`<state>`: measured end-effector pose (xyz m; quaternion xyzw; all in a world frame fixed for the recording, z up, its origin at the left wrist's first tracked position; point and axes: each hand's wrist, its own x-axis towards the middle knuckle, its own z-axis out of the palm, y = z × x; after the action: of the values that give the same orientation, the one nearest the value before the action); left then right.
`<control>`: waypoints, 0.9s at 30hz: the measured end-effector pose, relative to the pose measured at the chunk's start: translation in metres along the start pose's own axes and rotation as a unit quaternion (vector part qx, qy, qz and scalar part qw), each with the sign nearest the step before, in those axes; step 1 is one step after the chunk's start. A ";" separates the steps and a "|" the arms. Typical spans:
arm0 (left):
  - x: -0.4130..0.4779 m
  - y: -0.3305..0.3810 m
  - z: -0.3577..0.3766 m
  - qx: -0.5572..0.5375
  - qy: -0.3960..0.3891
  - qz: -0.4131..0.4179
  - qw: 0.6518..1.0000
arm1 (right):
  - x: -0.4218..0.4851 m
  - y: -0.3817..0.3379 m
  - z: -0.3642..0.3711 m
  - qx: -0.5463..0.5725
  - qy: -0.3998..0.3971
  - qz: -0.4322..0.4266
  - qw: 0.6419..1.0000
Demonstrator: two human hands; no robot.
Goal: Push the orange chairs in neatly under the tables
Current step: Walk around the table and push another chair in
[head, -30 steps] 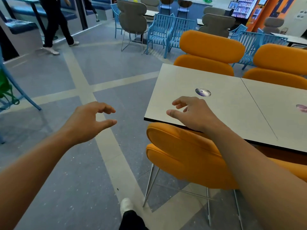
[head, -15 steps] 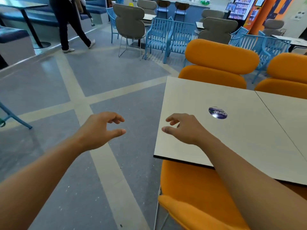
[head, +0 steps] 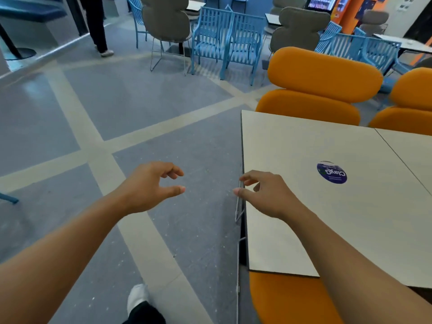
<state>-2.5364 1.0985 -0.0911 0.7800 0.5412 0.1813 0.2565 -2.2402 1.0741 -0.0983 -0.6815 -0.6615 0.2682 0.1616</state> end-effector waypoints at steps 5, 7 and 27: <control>0.057 -0.067 -0.043 0.000 -0.025 0.018 1.000 | 0.063 -0.051 0.029 0.030 0.028 0.034 0.999; 0.077 -0.088 -0.061 -0.004 -0.033 0.024 0.999 | 0.083 -0.072 0.038 0.038 0.038 0.044 0.998; 0.346 -0.199 -0.130 0.012 -0.091 0.112 0.989 | 0.320 -0.116 0.046 0.080 0.098 0.106 0.986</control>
<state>-2.6385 1.5052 -0.1039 0.8519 0.4272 0.1302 0.2736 -2.3674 1.3927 -0.1177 -0.7554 -0.5428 0.2679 0.2508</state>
